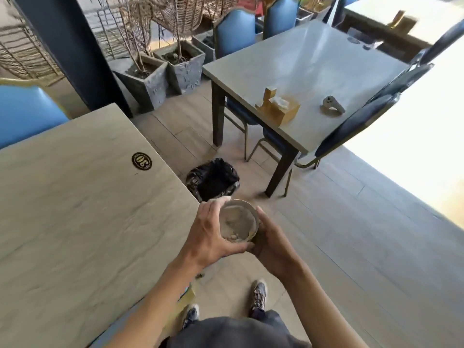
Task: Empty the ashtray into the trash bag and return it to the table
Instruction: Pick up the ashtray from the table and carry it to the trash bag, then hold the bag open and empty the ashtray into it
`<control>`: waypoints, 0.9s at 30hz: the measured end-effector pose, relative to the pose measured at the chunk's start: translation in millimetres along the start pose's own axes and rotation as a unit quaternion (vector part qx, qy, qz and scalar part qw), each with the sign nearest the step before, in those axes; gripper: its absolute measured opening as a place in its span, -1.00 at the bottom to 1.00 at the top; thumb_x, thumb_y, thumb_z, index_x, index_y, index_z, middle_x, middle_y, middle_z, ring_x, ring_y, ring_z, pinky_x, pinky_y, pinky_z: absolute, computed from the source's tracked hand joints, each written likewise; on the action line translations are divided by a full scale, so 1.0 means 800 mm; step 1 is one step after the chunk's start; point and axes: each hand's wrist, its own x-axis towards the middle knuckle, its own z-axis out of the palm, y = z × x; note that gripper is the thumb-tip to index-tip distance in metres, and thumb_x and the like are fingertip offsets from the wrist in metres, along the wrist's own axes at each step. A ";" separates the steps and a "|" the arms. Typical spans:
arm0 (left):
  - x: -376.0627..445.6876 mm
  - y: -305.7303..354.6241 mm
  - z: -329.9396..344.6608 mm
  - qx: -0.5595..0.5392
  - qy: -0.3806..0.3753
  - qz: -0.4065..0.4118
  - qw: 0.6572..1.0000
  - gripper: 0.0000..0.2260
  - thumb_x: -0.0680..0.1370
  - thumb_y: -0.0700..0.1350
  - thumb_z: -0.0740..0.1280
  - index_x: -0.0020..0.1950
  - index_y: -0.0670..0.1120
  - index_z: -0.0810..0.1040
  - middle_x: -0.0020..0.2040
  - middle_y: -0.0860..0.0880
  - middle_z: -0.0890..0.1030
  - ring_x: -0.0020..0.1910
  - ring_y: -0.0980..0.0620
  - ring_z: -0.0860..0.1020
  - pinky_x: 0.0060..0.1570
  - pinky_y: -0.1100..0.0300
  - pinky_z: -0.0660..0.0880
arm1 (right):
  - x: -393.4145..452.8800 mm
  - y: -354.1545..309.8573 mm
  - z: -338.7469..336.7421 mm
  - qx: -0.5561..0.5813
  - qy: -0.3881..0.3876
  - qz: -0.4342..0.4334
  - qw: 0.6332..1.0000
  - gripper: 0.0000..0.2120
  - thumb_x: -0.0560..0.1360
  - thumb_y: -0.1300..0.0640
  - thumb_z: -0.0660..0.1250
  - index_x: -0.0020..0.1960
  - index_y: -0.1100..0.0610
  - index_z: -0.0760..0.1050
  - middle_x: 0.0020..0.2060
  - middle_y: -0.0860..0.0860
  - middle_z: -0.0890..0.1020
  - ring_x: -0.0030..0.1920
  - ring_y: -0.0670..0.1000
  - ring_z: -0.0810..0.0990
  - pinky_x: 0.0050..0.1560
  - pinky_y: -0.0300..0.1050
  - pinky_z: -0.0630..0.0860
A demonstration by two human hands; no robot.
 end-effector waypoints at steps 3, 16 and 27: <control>0.032 0.040 0.034 -0.003 0.017 -0.014 1.000 0.01 0.11 0.39 0.54 0.45 0.01 0.33 0.28 0.10 0.46 0.25 0.10 0.40 0.23 0.15 0.47 | 0.012 -0.041 -0.044 0.047 -0.048 0.041 0.997 -0.41 0.64 -0.23 0.19 0.40 0.22 0.55 0.09 0.17 0.63 -0.05 0.06 0.64 -0.16 -0.07 0.63; 0.106 0.058 0.074 0.019 -0.009 -0.085 0.996 -0.09 0.43 0.46 0.25 0.61 0.11 -0.06 0.61 0.06 0.05 0.60 0.15 -0.04 0.57 0.03 0.06 | 0.112 -0.140 -0.109 0.138 -0.194 0.120 0.964 -0.41 0.62 -0.15 0.14 0.54 0.16 0.36 0.37 0.25 0.43 0.34 0.27 0.40 0.13 0.13 0.43; 0.199 -0.086 0.067 0.047 0.012 -0.211 0.976 -0.35 0.51 0.28 0.22 0.51 -0.01 0.26 0.44 0.04 0.42 0.43 0.10 0.38 0.37 0.33 0.25 | 0.259 -0.237 -0.126 0.146 -0.062 0.143 0.977 -0.27 0.52 -0.16 0.33 0.58 0.16 0.30 0.41 0.30 0.48 0.53 0.28 0.35 0.21 0.18 0.46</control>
